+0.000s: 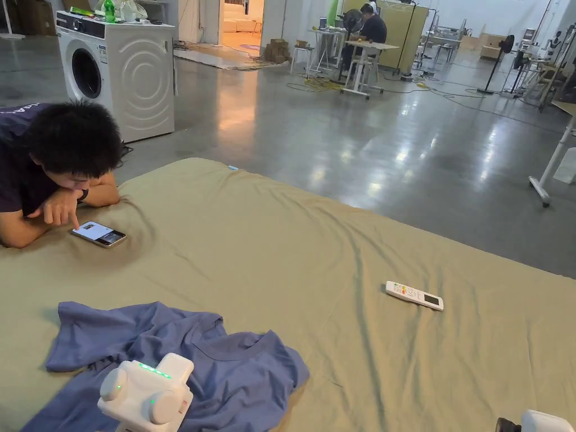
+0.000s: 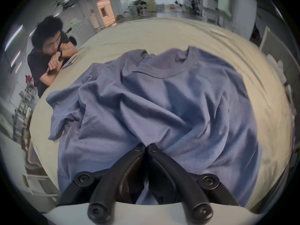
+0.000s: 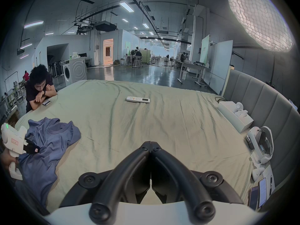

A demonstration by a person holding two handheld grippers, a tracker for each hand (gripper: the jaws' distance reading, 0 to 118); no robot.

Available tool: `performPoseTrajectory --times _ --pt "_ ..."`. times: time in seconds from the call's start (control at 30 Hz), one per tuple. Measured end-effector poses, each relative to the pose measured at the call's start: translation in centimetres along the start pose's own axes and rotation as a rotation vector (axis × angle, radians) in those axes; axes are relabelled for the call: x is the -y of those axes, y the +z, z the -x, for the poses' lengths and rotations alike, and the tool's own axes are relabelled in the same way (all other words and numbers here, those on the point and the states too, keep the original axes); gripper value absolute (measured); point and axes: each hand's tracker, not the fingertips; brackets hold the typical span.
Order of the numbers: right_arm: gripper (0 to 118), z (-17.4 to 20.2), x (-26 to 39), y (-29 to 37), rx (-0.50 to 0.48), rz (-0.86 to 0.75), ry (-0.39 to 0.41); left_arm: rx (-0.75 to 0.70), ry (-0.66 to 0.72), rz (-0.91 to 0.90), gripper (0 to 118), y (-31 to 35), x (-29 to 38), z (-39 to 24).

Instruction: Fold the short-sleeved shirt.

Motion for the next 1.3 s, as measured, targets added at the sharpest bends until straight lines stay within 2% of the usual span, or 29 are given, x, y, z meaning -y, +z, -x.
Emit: performPoseTrajectory --times 0.13,0.3,0.6,1.03,1.3 --pt "0 -0.2 0.2 0.2 -0.001 -0.002 -0.007 0.018 0.079 -0.152 3 3.7 -0.7 1.0" --pt "0 -0.7 -0.1 0.7 -0.002 -0.012 -0.017 0.131 0.161 -0.288 3 9.1 -3.0 1.8" --pt "0 -2.6 -1.3 2.9 0.020 -0.076 -0.058 0.160 0.082 -0.497 3 16.7 -7.3 -1.0" --pt "0 -9.5 -3.3 7.7 0.121 -0.180 -0.129 0.360 -0.074 -0.711 3 27.1 -16.4 -13.7" --pt "0 -14.2 -3.2 10.7 0.206 -0.225 -0.166 0.562 -0.218 -0.727 3 30.0 -18.8 -25.1"
